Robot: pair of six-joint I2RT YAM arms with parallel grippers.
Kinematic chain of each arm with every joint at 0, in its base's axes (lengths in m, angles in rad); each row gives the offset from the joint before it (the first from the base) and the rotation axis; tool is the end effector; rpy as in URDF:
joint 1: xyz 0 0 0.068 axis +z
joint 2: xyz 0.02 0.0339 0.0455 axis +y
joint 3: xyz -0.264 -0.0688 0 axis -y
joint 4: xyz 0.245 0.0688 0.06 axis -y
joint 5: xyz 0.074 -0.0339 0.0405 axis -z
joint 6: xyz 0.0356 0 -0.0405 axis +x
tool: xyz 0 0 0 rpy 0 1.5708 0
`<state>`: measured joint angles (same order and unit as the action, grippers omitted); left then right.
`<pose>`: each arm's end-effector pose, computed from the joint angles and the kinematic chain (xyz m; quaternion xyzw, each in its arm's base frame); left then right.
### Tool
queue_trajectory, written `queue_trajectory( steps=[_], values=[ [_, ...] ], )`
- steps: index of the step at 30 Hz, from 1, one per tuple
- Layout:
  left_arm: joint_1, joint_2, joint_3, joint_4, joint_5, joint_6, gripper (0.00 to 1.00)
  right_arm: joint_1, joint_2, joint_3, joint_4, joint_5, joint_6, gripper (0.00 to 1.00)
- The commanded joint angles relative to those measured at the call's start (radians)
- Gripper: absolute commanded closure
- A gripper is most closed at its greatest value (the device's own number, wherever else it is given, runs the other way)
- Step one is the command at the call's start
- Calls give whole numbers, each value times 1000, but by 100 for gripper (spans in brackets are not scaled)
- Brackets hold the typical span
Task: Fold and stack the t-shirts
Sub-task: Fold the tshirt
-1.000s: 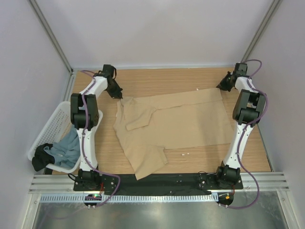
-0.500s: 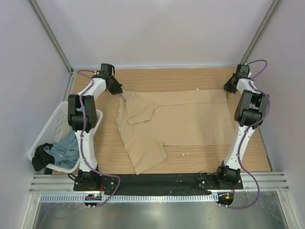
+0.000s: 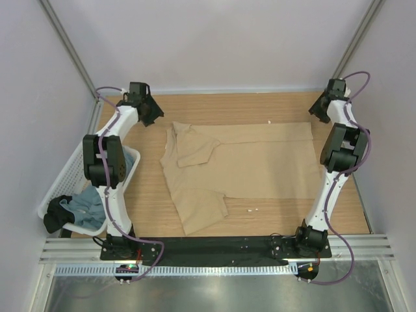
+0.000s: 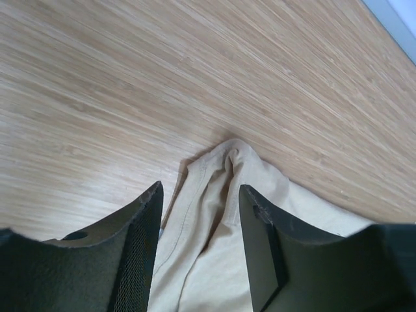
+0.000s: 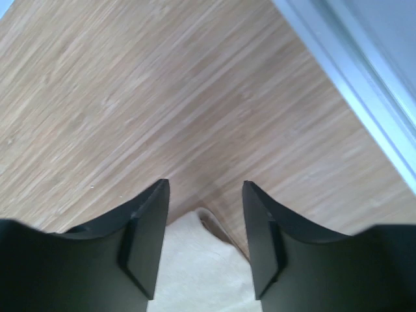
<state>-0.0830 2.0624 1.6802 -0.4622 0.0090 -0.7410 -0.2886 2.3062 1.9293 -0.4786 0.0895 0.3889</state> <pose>0.4655 -0.0390 0.2286 -0.3005 0.8851 -0.1461 0.3238 0.4964 -0.1507 0.1923 0.3257 0.8774 -0.0243 0.3514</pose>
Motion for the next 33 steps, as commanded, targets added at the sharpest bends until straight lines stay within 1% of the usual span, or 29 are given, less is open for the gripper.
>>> queue_trajectory(
  steps=[1,2,3,6,7,8,9,11,12,13,14,15,18,19,21,23,26,28,33],
  values=[
    [0,-85,-7,-55,40,75,49,-4,-80,56,-121,119,-33,43],
    [-1,-76,-2,-75,55,84,52,-4,-103,57,-162,134,-32,41],
    [-3,-70,-1,-119,68,91,53,-3,-116,60,-184,147,-28,40],
    [-15,-61,-28,-163,98,123,55,9,-174,28,-258,145,-16,39],
    [-26,-64,-43,-165,97,132,58,14,-195,10,-281,145,-13,39],
    [-32,-70,-74,-165,100,147,65,20,-243,-16,-282,122,-12,40],
    [-34,-74,-92,-145,105,155,68,28,-276,-89,-278,107,-9,45],
    [-41,-79,-132,-116,117,167,74,49,-341,-183,-230,60,7,55],
    [-43,-79,-140,-83,120,179,75,57,-406,-273,-212,49,16,63],
    [-43,-79,-154,-60,123,180,76,68,-433,-320,-174,26,24,66],
    [-43,-74,-157,-34,137,181,78,72,-462,-361,-160,-11,30,79],
    [-44,-68,-152,-3,137,178,80,77,-482,-431,-146,-32,30,83],
    [-43,-33,-105,13,138,157,83,88,-530,-530,-135,-66,27,94],
    [-43,-25,-94,14,138,147,86,88,-548,-552,-120,-65,24,96],
    [-43,-6,-67,28,149,135,87,88,-560,-598,-98,-68,8,98],
    [-43,13,-47,39,152,111,87,88,-554,-607,-75,-62,-1,99],
    [-43,68,-4,37,155,92,87,89,-516,-589,-57,-65,-16,99],
    [-43,108,19,31,157,85,89,88,-490,-566,-57,-51,-16,99],
    [-41,162,47,36,144,69,90,88,-424,-533,-58,-13,-10,99]
  ],
)
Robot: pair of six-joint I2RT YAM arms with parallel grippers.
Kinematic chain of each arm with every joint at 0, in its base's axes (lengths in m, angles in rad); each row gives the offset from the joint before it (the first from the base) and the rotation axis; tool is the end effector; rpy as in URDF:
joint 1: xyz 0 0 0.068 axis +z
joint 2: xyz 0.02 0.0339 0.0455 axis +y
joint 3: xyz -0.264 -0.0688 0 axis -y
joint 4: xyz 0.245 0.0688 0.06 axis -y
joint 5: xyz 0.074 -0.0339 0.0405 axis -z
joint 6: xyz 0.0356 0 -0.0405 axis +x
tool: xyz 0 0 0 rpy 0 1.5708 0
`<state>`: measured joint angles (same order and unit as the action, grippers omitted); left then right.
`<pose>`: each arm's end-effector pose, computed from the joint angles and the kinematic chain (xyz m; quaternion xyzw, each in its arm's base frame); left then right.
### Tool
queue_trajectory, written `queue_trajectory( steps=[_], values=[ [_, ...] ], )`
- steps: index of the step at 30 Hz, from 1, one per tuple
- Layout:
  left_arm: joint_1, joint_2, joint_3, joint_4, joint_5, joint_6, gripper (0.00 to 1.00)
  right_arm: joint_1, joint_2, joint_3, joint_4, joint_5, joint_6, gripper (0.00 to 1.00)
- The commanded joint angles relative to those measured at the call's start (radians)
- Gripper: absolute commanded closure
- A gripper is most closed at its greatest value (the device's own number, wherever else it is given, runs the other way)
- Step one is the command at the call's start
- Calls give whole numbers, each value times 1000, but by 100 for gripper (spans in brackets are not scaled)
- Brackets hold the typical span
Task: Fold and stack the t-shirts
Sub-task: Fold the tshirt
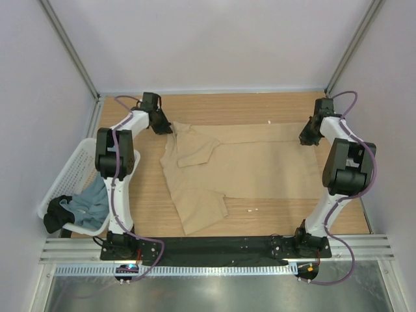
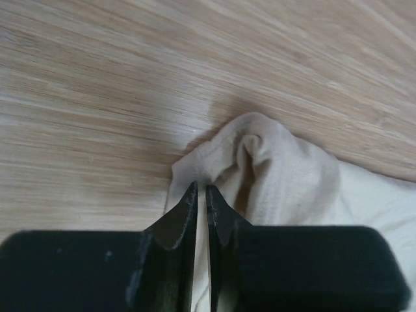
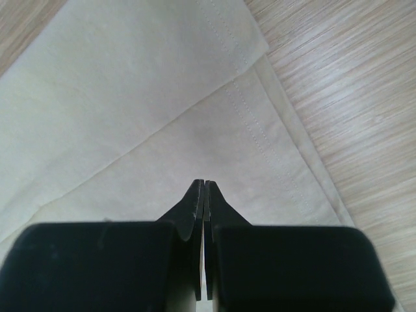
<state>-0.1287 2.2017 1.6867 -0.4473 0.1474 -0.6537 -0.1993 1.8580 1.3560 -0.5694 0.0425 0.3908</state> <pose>0.4763 -0.0669 0.1686 -0.2256 0.9246 -0.1789 0.2494 0.3829 -0.0789 0.2052 0.2867 0.9254 0.0031 0.2479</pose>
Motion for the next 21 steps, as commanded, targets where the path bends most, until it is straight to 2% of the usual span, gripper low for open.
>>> queue_trajectory(
  steps=[1,4,9,18,21],
  values=[
    [4,36,50,21,-5,-18,90,-3,32,40,34,43,-7,99],
    [8,64,79,15,-23,-14,92,-5,59,23,42,59,-1,99],
    [35,89,120,-80,-141,-1,98,-25,92,-24,49,143,29,99],
    [78,93,160,-156,-169,34,98,-48,162,-3,13,119,39,99],
    [78,64,162,-156,-119,32,95,-46,141,6,20,86,40,99]
  ],
)
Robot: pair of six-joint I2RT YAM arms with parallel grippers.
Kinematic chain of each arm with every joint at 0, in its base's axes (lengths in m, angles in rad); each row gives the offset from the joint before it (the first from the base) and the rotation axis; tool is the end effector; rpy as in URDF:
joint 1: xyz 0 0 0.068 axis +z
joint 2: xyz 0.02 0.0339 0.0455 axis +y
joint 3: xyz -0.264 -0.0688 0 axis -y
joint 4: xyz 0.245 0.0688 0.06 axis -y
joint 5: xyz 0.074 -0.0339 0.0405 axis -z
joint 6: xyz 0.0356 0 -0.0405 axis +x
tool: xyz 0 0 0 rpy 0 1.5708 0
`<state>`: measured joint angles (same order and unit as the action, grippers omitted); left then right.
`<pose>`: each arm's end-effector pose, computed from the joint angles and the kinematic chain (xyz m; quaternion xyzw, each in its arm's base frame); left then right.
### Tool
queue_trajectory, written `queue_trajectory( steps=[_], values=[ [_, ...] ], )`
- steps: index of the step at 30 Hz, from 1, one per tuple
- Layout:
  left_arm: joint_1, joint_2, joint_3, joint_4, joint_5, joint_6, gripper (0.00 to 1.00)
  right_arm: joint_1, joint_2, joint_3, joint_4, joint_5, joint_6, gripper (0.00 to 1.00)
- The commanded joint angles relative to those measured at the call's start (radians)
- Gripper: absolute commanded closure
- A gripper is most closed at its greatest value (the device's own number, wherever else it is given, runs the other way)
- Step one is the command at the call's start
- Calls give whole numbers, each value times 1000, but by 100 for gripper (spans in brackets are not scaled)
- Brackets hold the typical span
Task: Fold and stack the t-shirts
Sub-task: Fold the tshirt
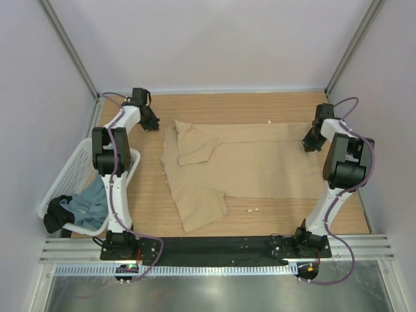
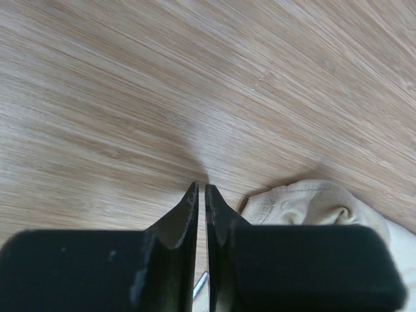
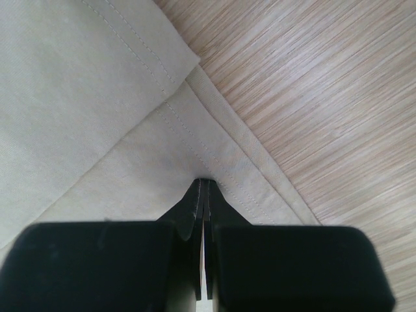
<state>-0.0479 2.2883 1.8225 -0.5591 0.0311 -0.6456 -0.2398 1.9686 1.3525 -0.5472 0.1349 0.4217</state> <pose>0.4957 -0.0249 0.1623 -0.2795 0.9214 -0.1057 0.2484 0.3876 -0.0997 0.1640 0.3302 0.9197 -0.0474 0.2070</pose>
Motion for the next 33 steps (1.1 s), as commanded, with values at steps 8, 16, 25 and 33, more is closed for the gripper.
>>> queue_trajectory(
  steps=[8,16,25,33],
  values=[
    [-50,-225,-35,-42,65,31,67,-6,-17,210,-103,-47,25,80],
    [-164,-453,-400,5,182,-15,71,-18,-66,275,-146,-58,17,57],
    [-227,-540,-624,76,185,-14,63,-41,-157,156,-102,-95,6,56],
    [-227,-461,-643,157,254,-55,68,-50,-177,92,-77,-109,0,56]
  ],
)
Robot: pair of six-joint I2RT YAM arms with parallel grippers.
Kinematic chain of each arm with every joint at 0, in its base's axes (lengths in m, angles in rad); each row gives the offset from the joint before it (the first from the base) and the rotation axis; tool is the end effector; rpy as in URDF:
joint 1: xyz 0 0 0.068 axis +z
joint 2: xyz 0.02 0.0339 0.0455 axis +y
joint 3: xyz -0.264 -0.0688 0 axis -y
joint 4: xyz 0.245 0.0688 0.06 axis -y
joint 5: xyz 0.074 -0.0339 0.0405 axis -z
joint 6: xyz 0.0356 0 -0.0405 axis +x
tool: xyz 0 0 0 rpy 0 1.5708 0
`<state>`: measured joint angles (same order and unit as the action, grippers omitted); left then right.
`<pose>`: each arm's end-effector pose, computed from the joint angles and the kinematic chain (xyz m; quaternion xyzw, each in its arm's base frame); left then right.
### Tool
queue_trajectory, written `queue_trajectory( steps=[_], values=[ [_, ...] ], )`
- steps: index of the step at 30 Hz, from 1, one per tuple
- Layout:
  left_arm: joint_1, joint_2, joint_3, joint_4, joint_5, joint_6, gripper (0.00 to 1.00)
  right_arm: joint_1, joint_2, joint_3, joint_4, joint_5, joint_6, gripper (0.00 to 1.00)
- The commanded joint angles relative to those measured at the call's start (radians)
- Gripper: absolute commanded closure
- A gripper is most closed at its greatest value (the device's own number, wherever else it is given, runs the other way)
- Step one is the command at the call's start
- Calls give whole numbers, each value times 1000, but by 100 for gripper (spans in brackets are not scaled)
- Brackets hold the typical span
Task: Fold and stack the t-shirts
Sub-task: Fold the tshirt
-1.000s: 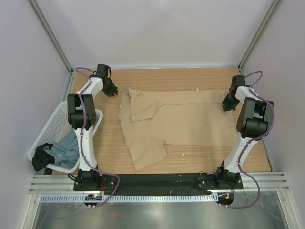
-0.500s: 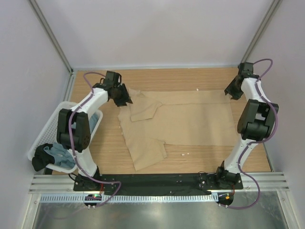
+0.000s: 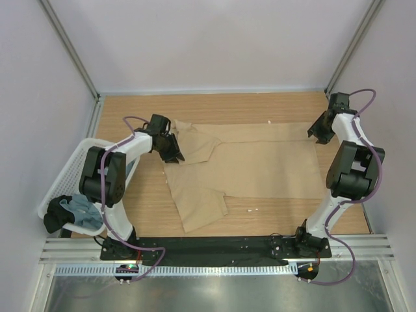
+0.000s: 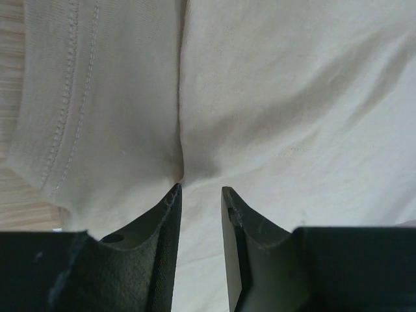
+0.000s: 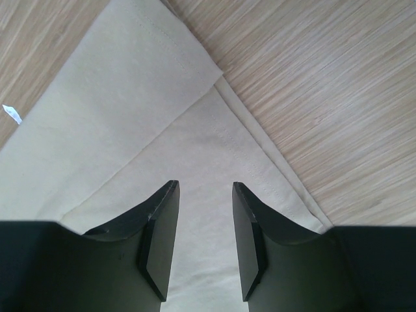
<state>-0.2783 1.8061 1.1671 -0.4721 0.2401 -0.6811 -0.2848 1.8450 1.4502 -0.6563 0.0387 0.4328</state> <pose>0.3459 -0.1076 0.1750 -0.1666 0.9526 -0.2078 0.1468 0.3788 -0.1123 0.2337 0.3440 0.9030 0.0003 0.2576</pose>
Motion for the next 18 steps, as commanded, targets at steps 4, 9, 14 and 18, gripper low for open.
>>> queue_trajectory(
  steps=[4,9,14,18],
  values=[
    [2,30,14,47,33,-20,68,-7,-52,-10,38,-17,-11,56],
    [2,15,6,38,11,-17,70,-11,-44,-8,44,-22,-14,56],
    [-2,-14,-1,33,-13,-21,71,-14,-36,-8,47,-25,-16,56],
    [-2,4,-4,15,-28,-31,70,-17,-30,-7,47,-26,-17,56]
  ],
)
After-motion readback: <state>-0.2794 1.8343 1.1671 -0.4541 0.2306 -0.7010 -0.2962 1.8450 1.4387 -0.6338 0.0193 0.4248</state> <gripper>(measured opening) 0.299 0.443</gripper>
